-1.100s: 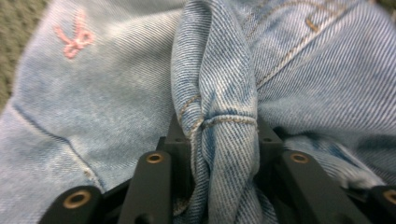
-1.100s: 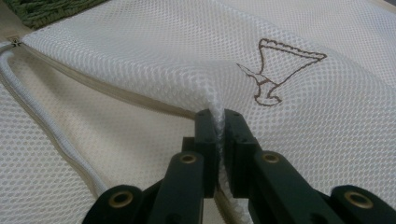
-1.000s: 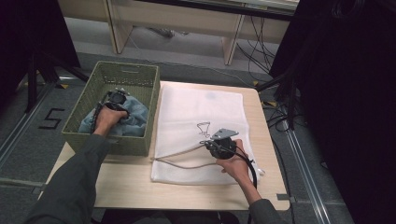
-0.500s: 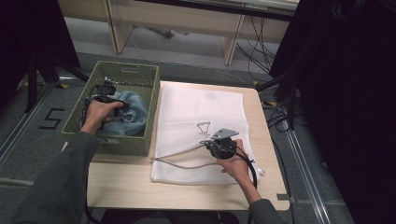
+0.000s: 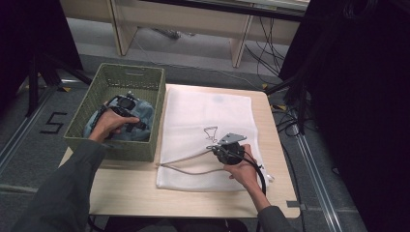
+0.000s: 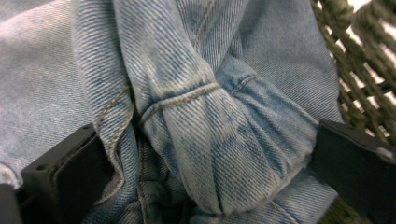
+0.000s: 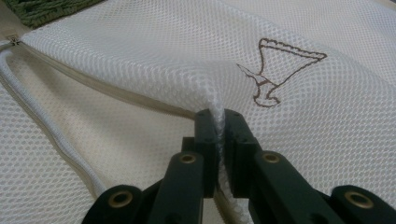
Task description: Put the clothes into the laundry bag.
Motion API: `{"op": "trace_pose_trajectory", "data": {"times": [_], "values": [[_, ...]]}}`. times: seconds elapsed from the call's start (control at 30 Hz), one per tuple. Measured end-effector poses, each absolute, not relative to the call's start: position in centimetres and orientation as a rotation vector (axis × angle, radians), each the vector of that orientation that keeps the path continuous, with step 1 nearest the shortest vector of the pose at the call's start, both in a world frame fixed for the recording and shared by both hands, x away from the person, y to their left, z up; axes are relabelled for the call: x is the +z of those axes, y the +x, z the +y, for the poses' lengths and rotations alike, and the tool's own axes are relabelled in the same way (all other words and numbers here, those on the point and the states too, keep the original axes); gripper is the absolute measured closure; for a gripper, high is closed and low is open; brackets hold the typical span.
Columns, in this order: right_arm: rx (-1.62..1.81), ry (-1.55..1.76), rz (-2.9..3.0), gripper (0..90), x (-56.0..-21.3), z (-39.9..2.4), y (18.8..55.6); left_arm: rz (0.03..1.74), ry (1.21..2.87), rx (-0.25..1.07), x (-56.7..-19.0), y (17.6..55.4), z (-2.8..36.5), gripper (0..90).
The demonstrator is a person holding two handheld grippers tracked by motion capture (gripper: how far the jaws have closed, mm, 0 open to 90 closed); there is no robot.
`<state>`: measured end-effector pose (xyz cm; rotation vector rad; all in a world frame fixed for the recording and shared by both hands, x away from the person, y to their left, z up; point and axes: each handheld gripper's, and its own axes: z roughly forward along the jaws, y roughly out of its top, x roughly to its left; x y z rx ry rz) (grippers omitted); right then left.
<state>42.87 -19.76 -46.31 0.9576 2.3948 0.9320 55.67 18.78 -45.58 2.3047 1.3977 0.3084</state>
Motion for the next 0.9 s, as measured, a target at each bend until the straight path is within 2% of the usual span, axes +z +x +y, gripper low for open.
{"op": "trace_pose_trajectory", "data": {"times": [0.17, 0.27, 0.4, 0.63, 0.9], "values": [[0.928, 0.948, 2.394, 85.7, -46.3, -19.8, 42.9, 1.326, 2.378, 0.330, -46.5, 55.6, 18.6, 0.0], [0.929, 0.952, 2.397, 85.6, -46.3, -19.7, 42.8, 1.333, 2.367, 0.275, -46.2, 55.8, 19.3, 0.0], [0.934, 0.964, 2.396, 85.6, -46.4, -19.8, 42.9, 1.219, 2.437, 0.235, -44.8, 55.2, 19.8, 0.0], [0.934, 0.966, 2.391, 85.4, -46.3, -19.7, 42.9, 1.194, 2.407, 0.208, -44.8, 55.1, 20.2, 0.0], [0.934, 0.962, 2.387, 85.3, -46.3, -19.8, 42.9, 1.146, 2.588, 0.430, -48.1, 55.3, 18.3, 0.0]]}}
